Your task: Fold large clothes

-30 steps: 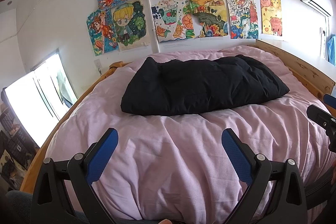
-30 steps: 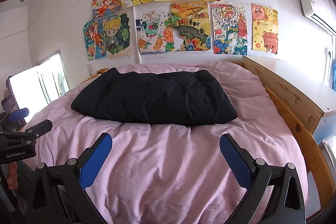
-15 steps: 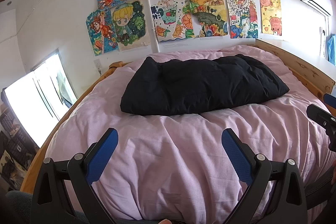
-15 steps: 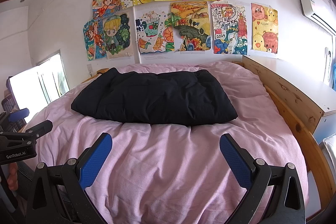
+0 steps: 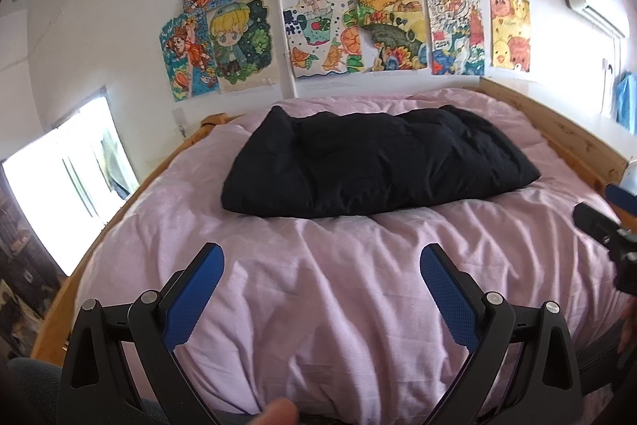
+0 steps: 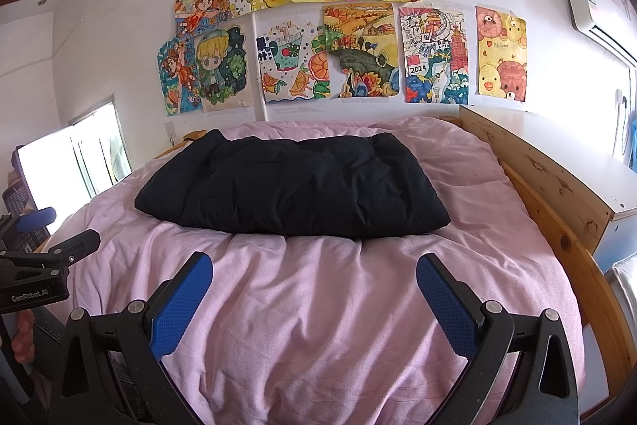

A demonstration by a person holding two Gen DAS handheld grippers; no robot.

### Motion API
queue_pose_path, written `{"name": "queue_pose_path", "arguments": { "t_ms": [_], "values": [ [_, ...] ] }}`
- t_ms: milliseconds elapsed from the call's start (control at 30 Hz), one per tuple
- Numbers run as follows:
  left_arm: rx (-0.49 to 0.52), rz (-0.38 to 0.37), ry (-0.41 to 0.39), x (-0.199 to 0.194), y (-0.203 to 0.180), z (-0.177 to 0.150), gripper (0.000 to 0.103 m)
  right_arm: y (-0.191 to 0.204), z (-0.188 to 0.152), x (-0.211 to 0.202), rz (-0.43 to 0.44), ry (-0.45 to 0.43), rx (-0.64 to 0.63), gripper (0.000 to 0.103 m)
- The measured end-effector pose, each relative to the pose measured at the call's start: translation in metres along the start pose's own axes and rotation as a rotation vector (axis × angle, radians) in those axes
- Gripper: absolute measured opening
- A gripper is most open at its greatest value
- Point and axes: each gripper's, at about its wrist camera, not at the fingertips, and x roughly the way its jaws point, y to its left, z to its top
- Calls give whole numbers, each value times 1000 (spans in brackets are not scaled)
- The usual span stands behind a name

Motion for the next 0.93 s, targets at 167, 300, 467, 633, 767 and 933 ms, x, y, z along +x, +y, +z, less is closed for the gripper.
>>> {"name": "queue_pose_path", "arguments": {
  "t_ms": [167,300,467,633,767,933],
  "values": [
    [17,-1,-1,4,1,2,97,0,-1,0,-1,0,0,103],
    [27,-1,-5,5,2,3,97,0,0,0,-1,-1,-1,103],
    [30,1,-3,6,5,2,97,0,-1,0,-1,-1,1,103],
    [28,3,-7,7,8,1,97,0,0,0,-1,-1,-1,103],
    [29,6,-7,9,12,0,97,1,-1,0,-2,-1,1,103],
    [36,2,1,9,8,-2,97,0,-1,0,-1,0,0,103]
  ]
}}
